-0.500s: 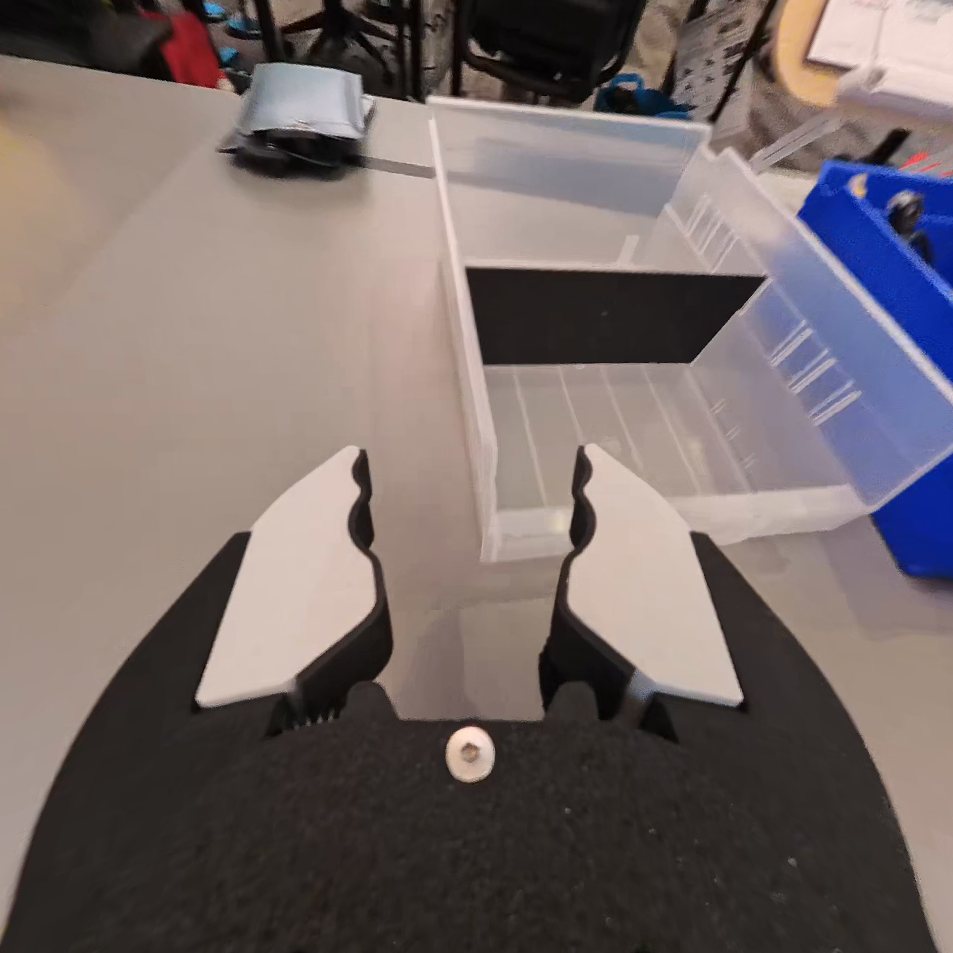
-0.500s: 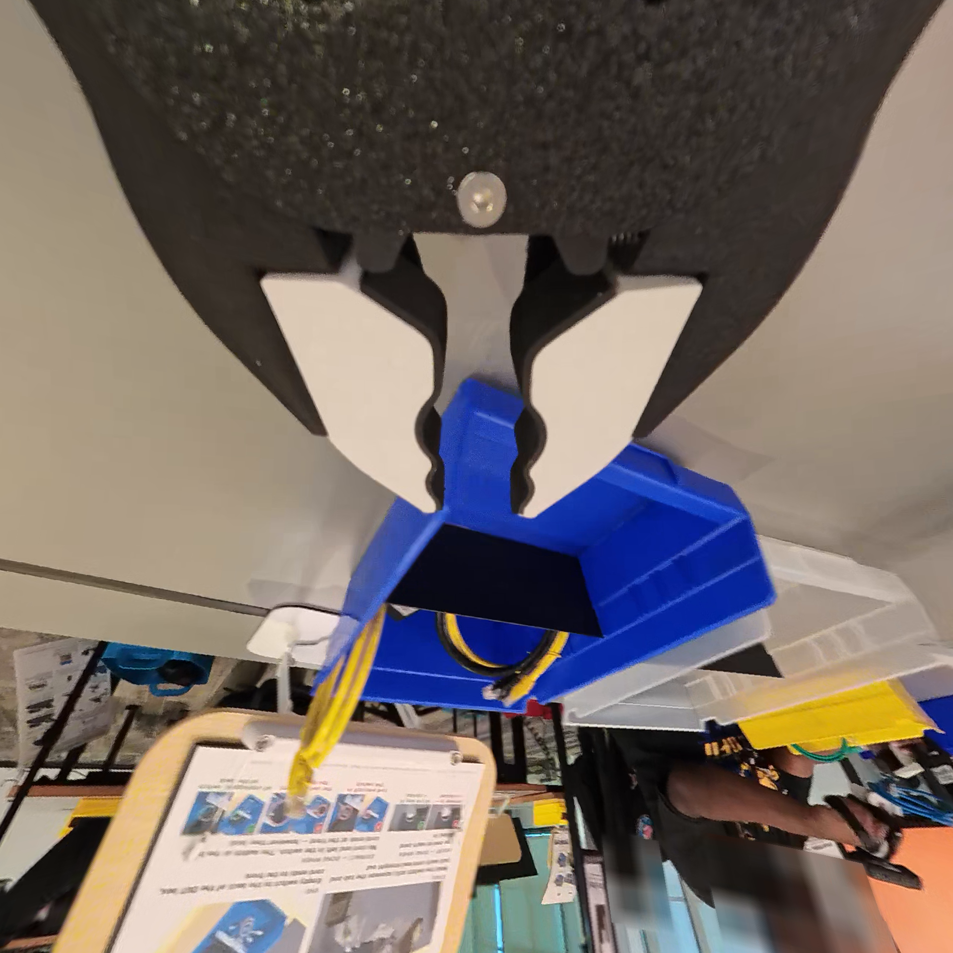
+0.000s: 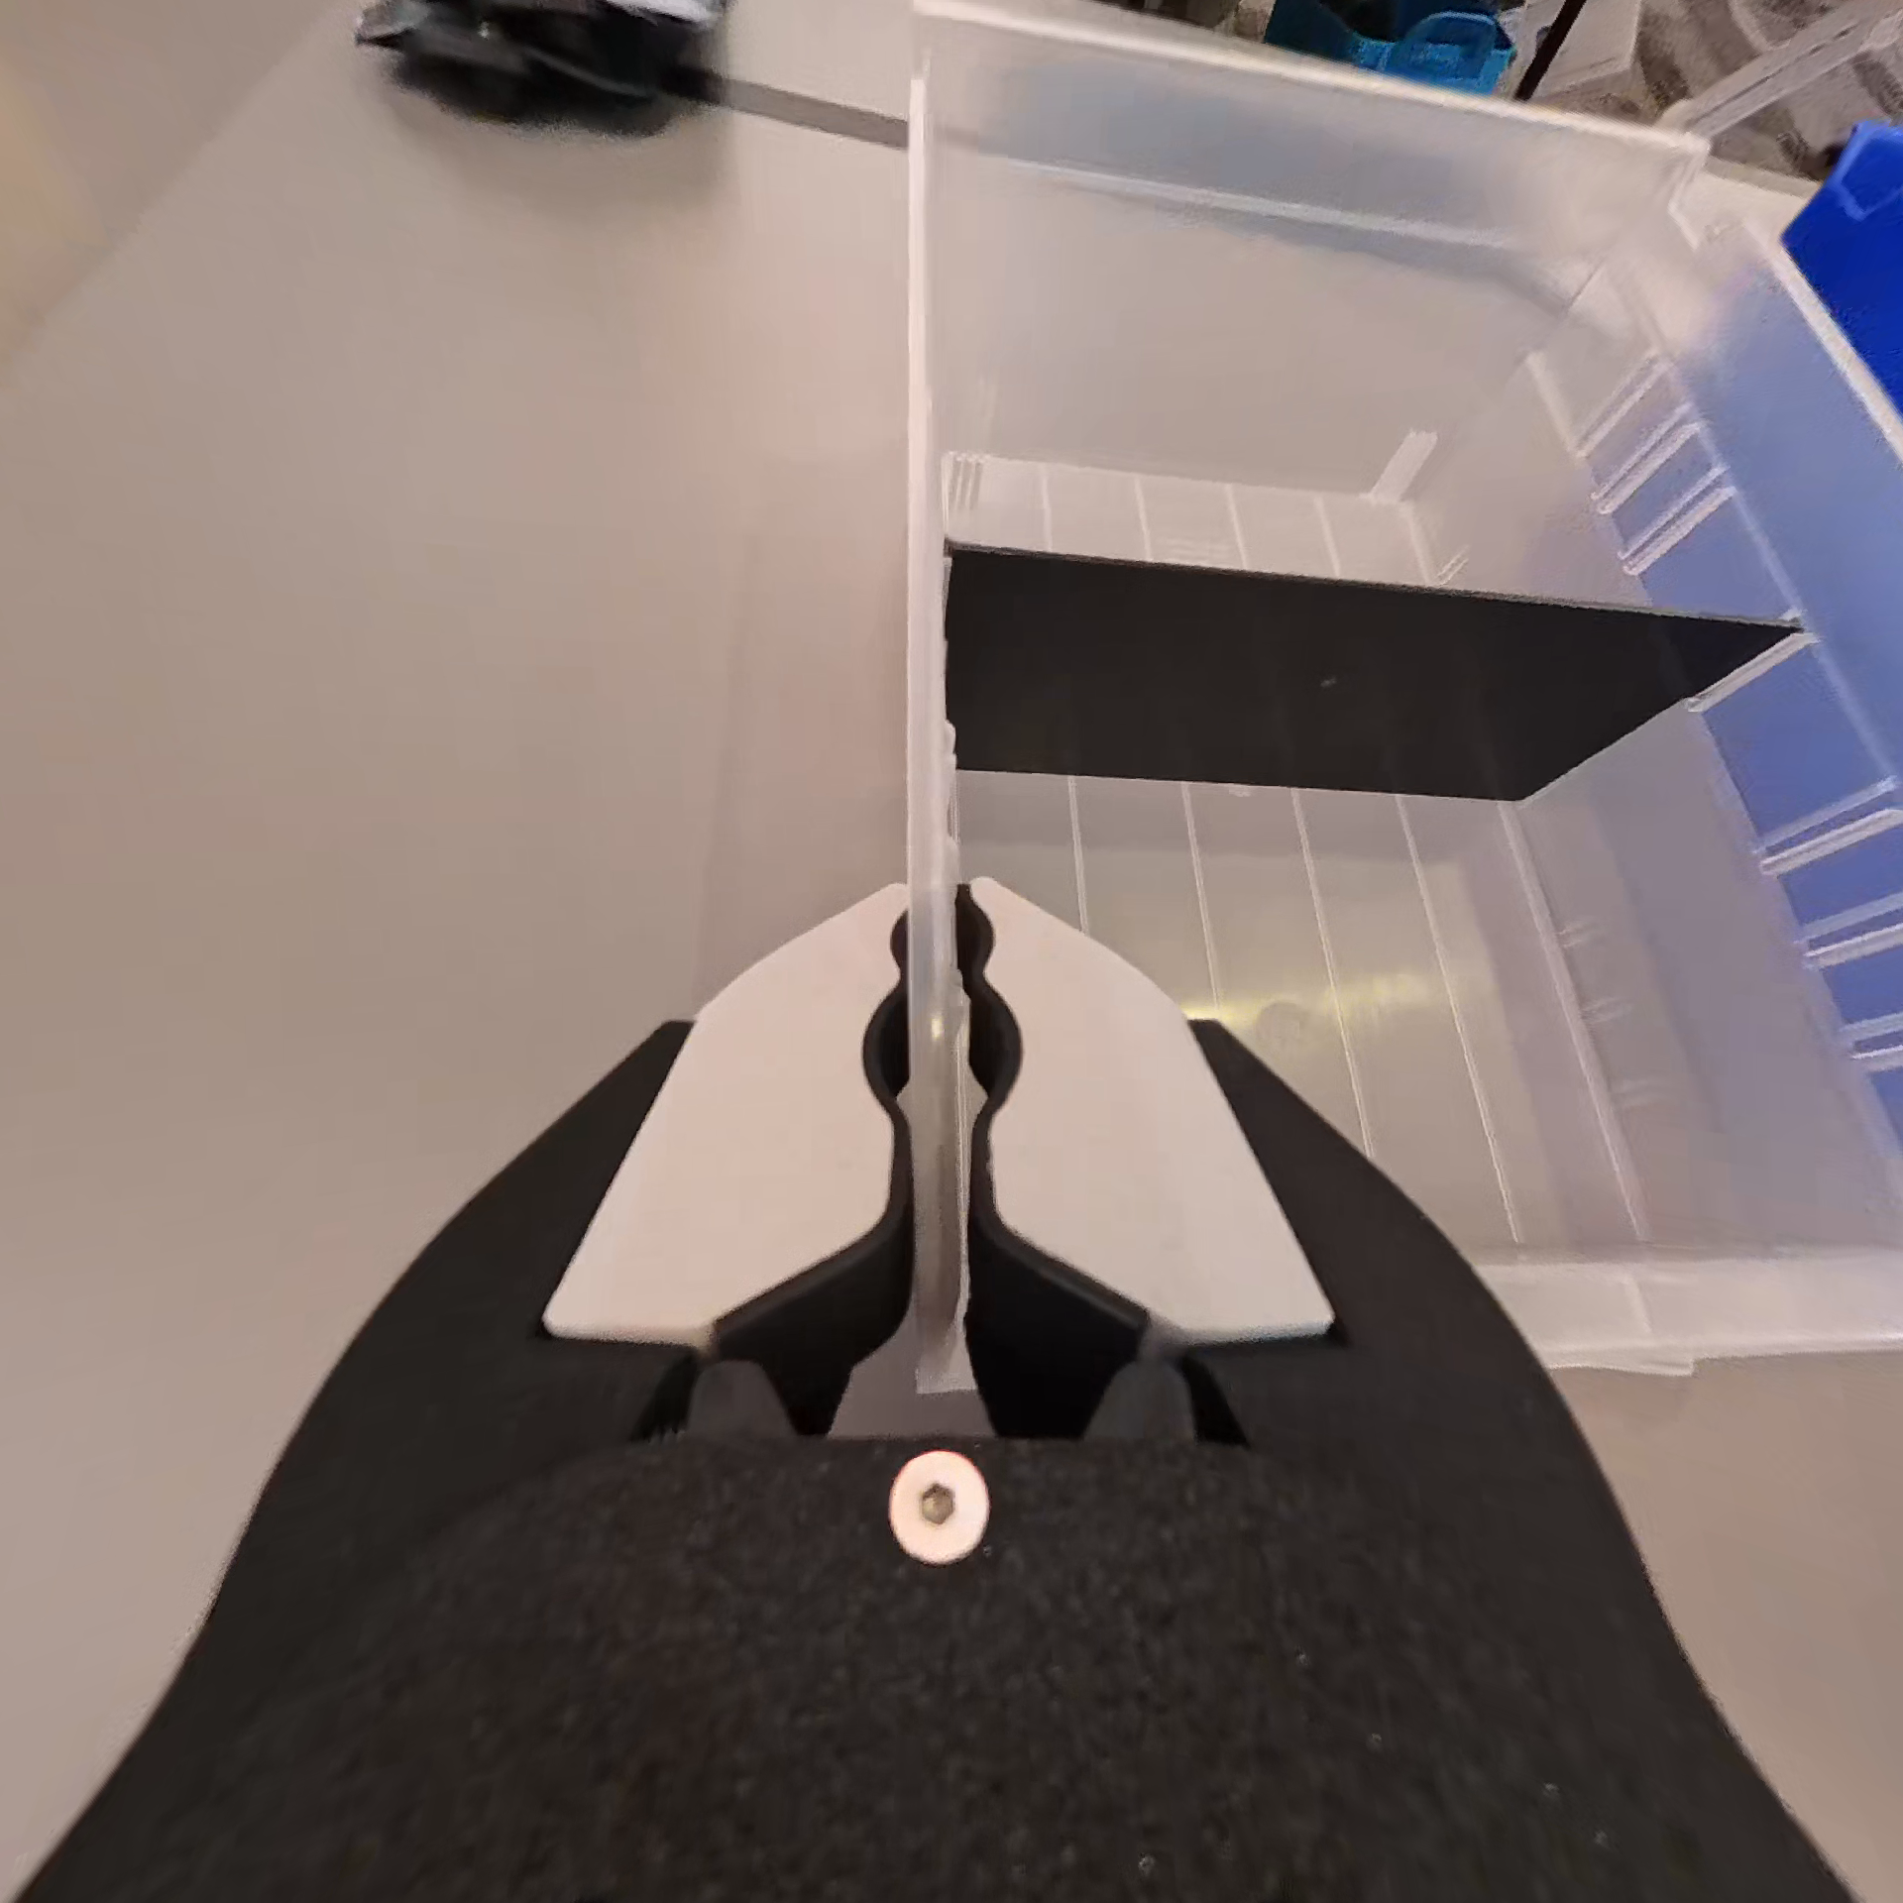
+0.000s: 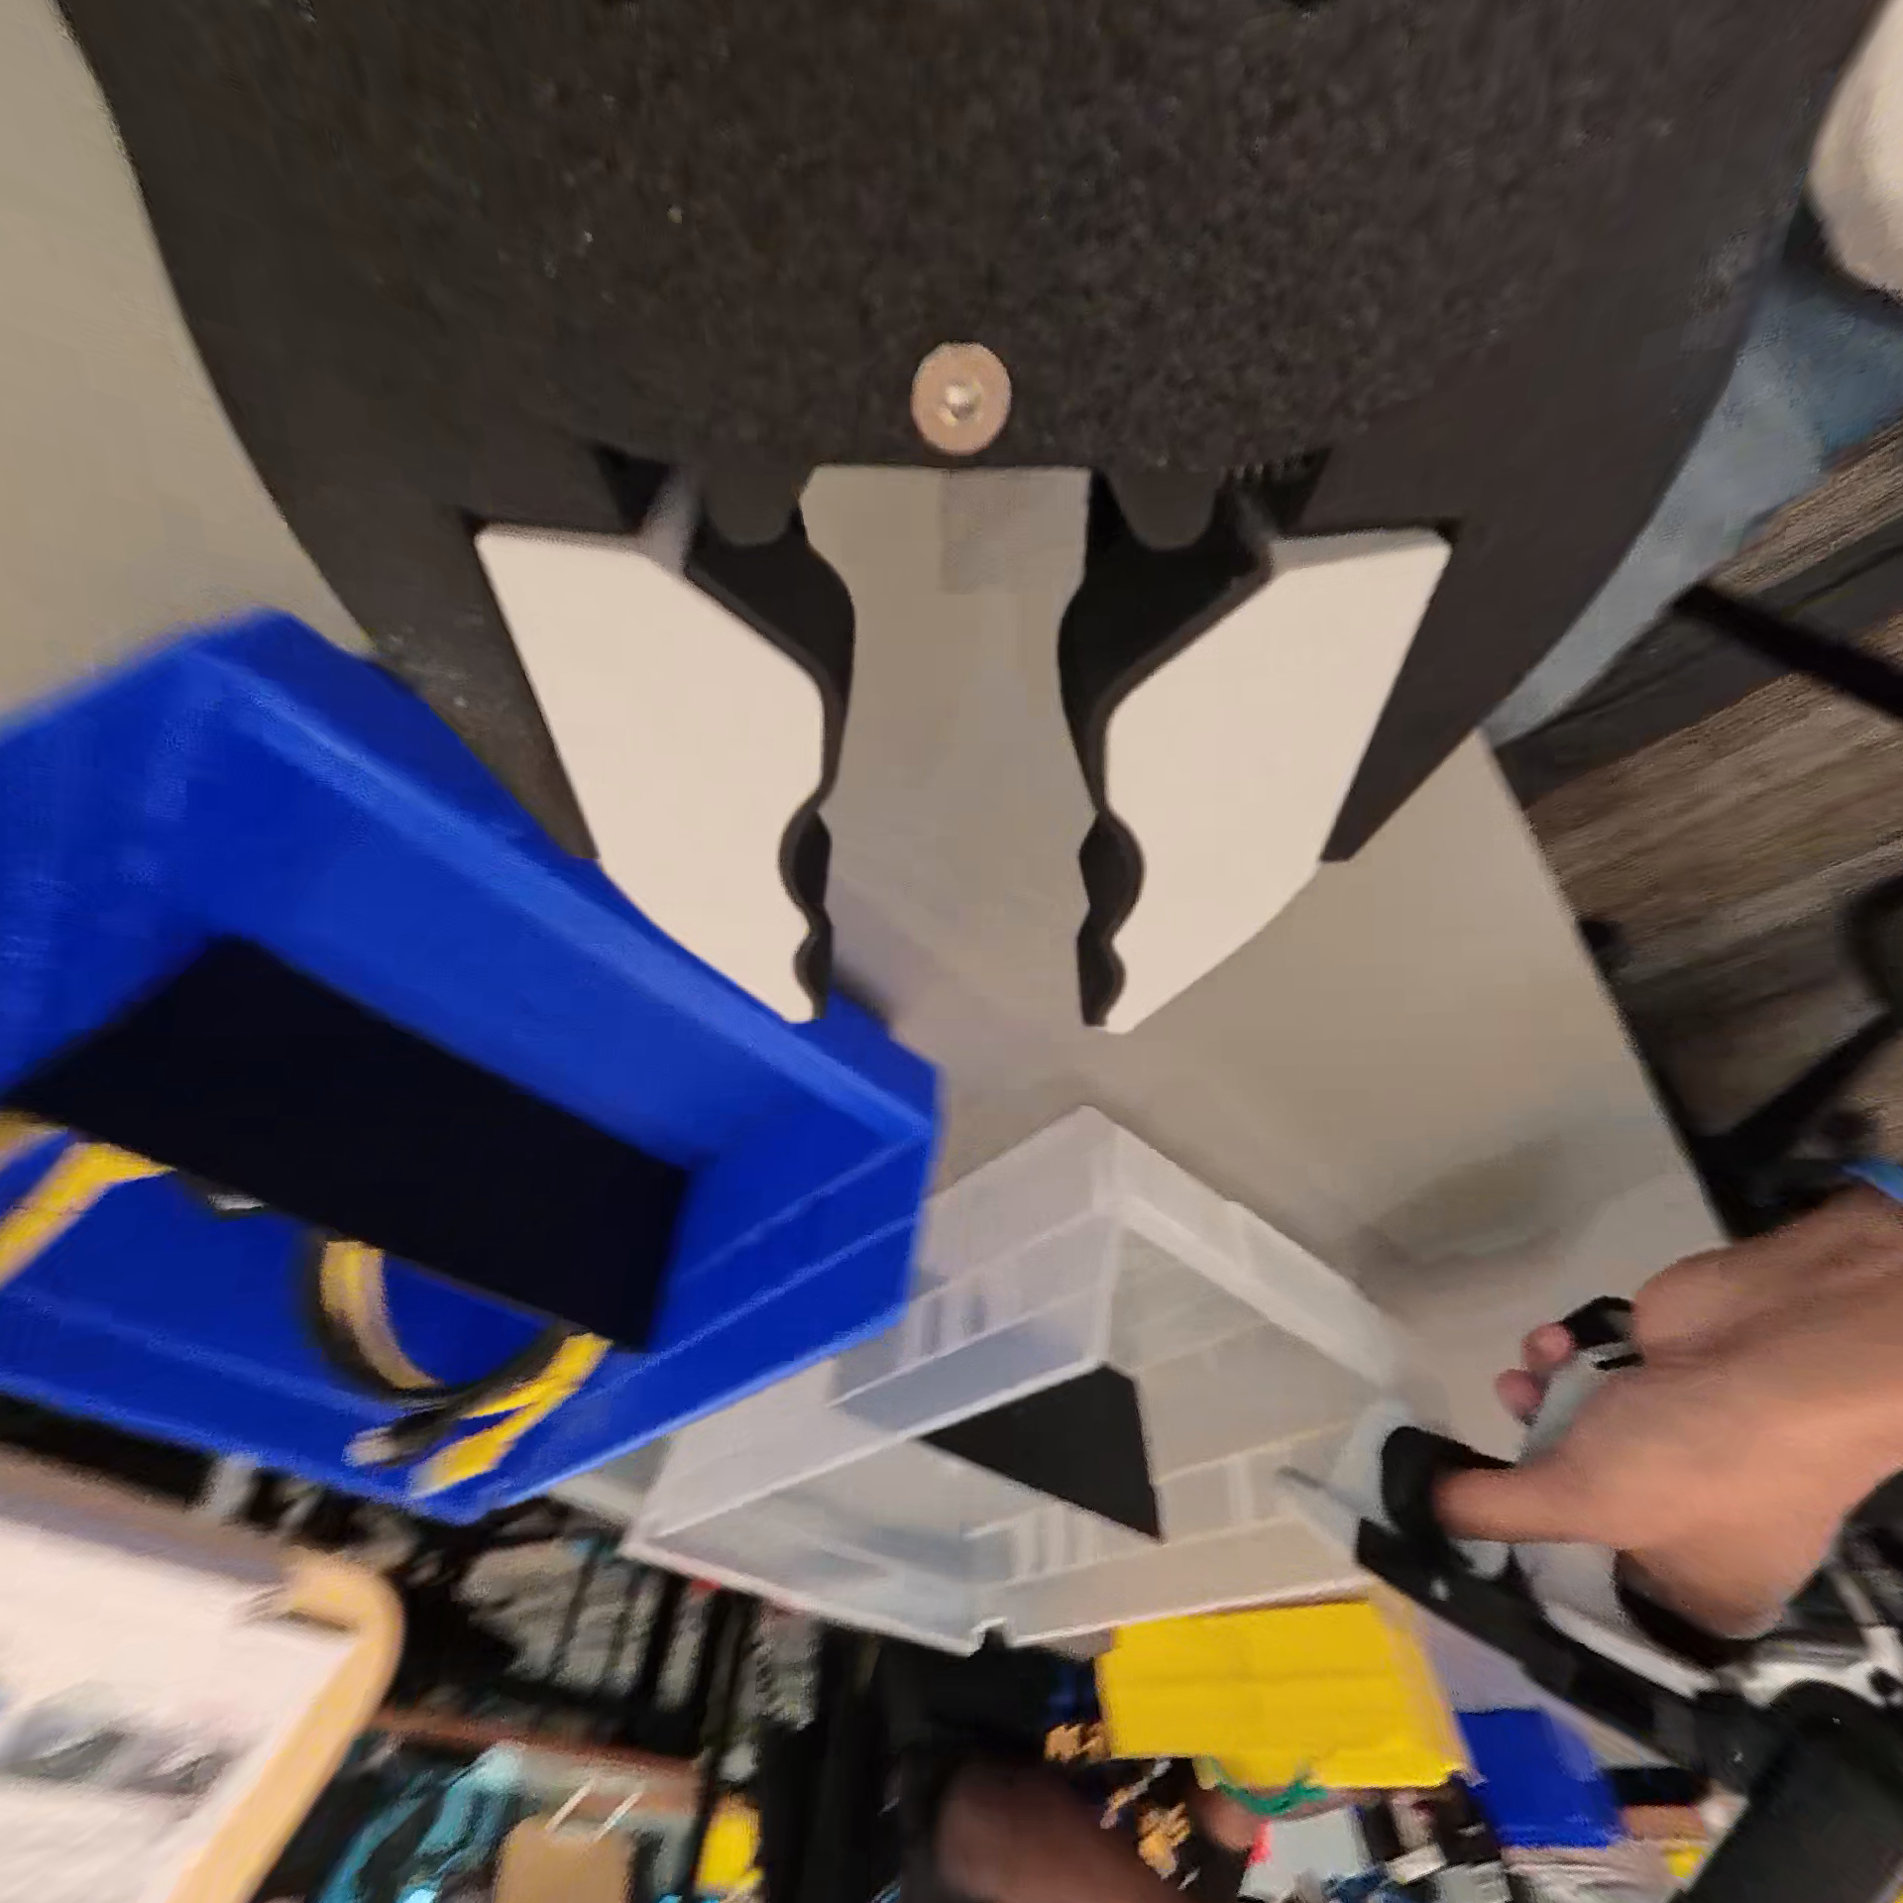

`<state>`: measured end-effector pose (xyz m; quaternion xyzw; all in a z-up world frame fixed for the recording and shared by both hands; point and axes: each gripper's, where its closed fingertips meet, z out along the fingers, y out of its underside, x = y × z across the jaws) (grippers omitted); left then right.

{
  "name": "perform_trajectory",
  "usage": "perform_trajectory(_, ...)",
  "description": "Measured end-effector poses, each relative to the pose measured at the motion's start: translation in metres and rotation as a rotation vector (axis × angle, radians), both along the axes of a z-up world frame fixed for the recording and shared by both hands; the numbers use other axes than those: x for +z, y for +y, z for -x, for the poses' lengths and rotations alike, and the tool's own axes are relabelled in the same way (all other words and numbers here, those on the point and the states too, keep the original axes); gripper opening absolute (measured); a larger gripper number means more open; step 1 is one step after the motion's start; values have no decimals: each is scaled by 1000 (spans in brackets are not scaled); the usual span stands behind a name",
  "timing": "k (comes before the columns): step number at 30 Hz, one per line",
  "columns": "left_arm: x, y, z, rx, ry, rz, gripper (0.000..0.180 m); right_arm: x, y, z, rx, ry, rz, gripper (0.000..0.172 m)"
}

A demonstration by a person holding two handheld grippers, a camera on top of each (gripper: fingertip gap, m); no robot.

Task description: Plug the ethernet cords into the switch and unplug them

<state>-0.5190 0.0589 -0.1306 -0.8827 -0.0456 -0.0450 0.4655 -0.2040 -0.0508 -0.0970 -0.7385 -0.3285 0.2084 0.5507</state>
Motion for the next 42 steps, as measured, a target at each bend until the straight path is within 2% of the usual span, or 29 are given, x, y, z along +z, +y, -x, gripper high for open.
perform_trajectory(4,0,-49,0,43,28,11,4,-7,-6,71,47,33,80,74)
perform_trajectory(6,0,-71,0,61,29,2,4,-13,-6,103,65,66,130,81)
perform_trajectory(8,1,-89,-3,59,23,-20,5,-30,3,122,31,18,173,87)
perform_trajectory(10,1,-106,-5,61,21,-22,5,-48,9,137,10,-16,249,75)
perform_trajectory(11,1,-113,-5,73,29,-24,5,-52,2,147,60,-3,303,70)
perform_trajectory(14,3,-133,2,114,52,-16,6,-47,-2,144,14,45,426,38)
perform_trajectory(16,13,-142,2,136,123,-42,6,-44,-2,139,8,-42,375,23)
perform_trajectory(19,54,-151,-7,160,241,-161,6,-27,-2,132,-20,-91,263,15)
perform_trajectory(22,112,-155,-29,165,352,-323,6,14,3,115,-60,-37,144,10)
perform_trajectory(25,169,-145,-67,125,382,-452,7,70,11,81,-119,23,21,9)
perform_trajectory(28,212,-114,-122,32,327,-557,7,124,24,23,-232,46,-88,8)
perform_trajectory(31,233,-79,-202,-105,284,-563,8,169,36,-62,-411,54,-171,7)
perform_trajectory(34,249,-61,-297,-226,216,-579,9,202,34,-159,-586,20,-182,5)
perform_trajectory(36,256,-52,-359,-281,192,-599,8,213,31,-221,-692,24,-189,4)
perform_trajectory(38,251,-42,-417,-332,182,-585,9,207,35,-279,-773,-11,-152,3)
perform_trajectory(40,227,-28,-467,-378,203,-517,10,186,43,-330,-825,-38,-67,3)
perform_trajectory(42,189,-14,-508,-428,213,-423,11,154,53,-372,-849,-54,16,3)
